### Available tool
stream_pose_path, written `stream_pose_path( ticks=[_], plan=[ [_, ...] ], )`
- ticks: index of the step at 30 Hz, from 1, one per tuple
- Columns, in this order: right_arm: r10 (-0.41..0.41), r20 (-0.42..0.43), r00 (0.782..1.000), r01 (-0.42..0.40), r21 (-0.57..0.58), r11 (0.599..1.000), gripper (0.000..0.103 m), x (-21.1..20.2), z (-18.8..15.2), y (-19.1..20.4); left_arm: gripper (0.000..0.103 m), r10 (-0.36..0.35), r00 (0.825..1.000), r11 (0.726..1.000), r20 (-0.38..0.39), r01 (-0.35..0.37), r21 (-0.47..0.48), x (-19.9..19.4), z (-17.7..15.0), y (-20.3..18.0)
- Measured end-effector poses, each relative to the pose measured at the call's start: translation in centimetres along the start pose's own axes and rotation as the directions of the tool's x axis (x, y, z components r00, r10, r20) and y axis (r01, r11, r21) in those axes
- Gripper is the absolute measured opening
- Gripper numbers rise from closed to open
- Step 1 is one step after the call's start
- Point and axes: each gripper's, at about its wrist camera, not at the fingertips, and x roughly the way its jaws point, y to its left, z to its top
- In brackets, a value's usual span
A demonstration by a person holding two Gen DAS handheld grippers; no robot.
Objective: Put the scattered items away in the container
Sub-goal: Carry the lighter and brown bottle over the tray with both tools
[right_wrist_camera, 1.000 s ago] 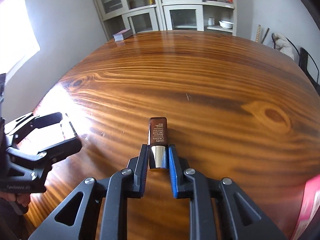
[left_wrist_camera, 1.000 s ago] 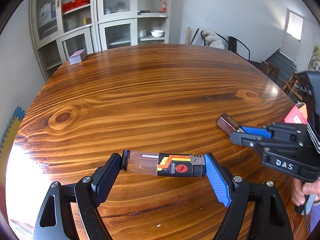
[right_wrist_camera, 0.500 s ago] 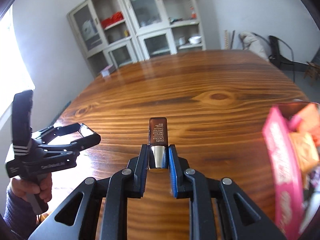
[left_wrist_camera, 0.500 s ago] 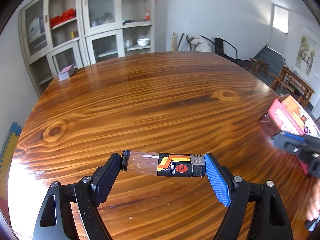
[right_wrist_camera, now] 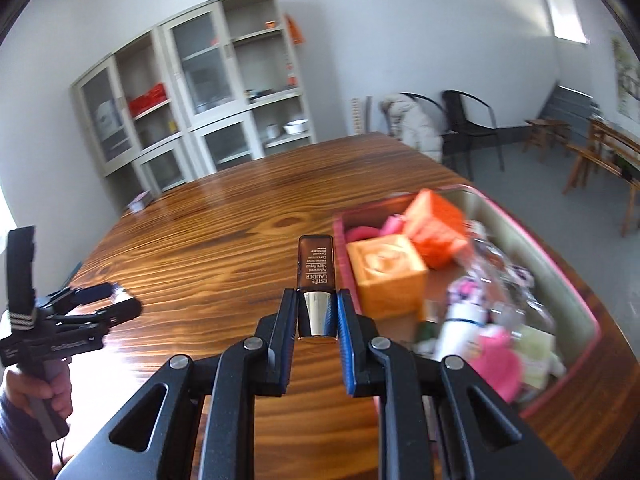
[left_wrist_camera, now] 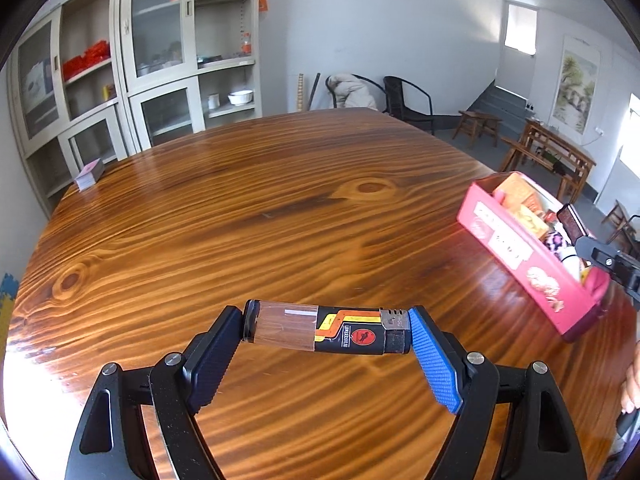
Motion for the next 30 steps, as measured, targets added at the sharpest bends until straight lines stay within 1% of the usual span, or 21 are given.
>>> stream_pose_path(
  ticks=[6, 8, 13, 17, 22, 24, 30],
  plan=[
    [-0.076, 0.004, 0.997, 0.076, -0.015, 0.997, 0.021, -0.7, -0.5, -1.4, 0.085, -0.033, 0.999, 0.999, 0.001, 0.033, -0.004, 0.0, 0.4, -2.2],
    [-0.089, 0.002, 0.996, 0.089, -0.024, 0.996, 0.021, -0.7, -0.6, -1.7, 0.085, -0.042, 0.999, 0.999, 0.002, 0.042, 0.003, 0.1, 0.6, -3.1],
    [-0.057, -0.021, 0.998, 0.056, -0.012, 0.998, 0.022, -0.7, -0.7, -2.9, 0.085, -0.066, 0.998, 0.998, 0.021, 0.065, 0.026, -0.3, 1.3, -5.7],
    [-0.036, 0.003, 0.999, 0.036, 0.002, 0.999, 0.022, -1.7, -1.2, -4.3, 0.085, -0.084, 0.996, 0.995, 0.031, 0.082, 0.053, -0.5, 2.0, -8.0],
    [-0.018, 0.011, 1.000, 0.018, 0.022, 1.000, 0.022, -2.8, -2.3, -5.5, 0.085, -0.114, 0.993, 0.991, 0.042, 0.111, 0.080, -0.5, 2.9, -11.1],
    [-0.002, 0.021, 1.000, 0.001, 0.028, 1.000, 0.022, -3.4, -2.9, -6.1, 0.085, -0.130, 0.991, 0.988, 0.043, 0.125, 0.095, -0.3, 3.3, -12.7],
    [0.007, 0.044, 0.999, -0.009, 0.030, 1.000, 0.022, -5.3, -4.5, -7.3, 0.085, -0.187, 0.982, 0.971, 0.032, 0.180, 0.158, 0.7, 4.3, -18.6]
  ],
)
